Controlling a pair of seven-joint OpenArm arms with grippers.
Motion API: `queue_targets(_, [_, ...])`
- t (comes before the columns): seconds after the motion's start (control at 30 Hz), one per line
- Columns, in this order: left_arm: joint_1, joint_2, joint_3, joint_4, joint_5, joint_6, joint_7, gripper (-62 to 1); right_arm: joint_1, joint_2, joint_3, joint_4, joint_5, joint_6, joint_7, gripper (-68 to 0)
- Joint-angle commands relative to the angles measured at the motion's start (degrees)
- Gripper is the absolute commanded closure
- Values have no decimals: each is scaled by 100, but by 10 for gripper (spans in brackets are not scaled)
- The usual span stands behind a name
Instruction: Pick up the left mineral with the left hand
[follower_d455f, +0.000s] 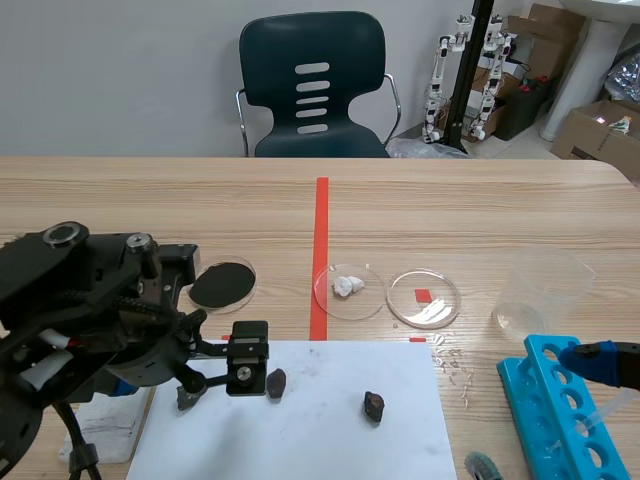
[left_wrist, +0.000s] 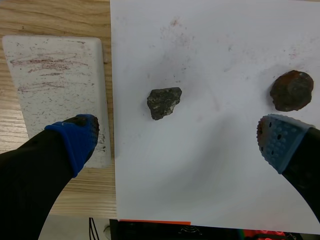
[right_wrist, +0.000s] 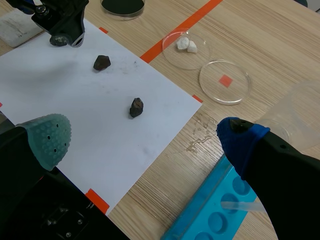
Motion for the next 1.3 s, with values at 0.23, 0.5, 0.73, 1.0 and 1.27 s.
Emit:
queue_targets(0.23, [-173, 146, 48, -280, -22, -79, -136, -623, 33, 31, 20, 72, 63, 0, 105, -610])
queue_targets(0.5, [-175, 306, 46, -658, -17, -138, -304, -623, 33, 31, 20, 72, 63, 0, 105, -610])
queue_targets(0.73, [-267, 378, 46, -868, -35, -232, -428, -623, 33, 31, 20, 72, 63, 0, 105, -610])
queue_targets(1.0, [-302, 378, 44, -933, -35, -232, -450, -623, 33, 31, 20, 72, 63, 0, 105, -610])
queue_targets(1.27, [-317, 378, 44, -933, -35, -232, -621, -623, 33, 31, 20, 72, 63, 0, 105, -610])
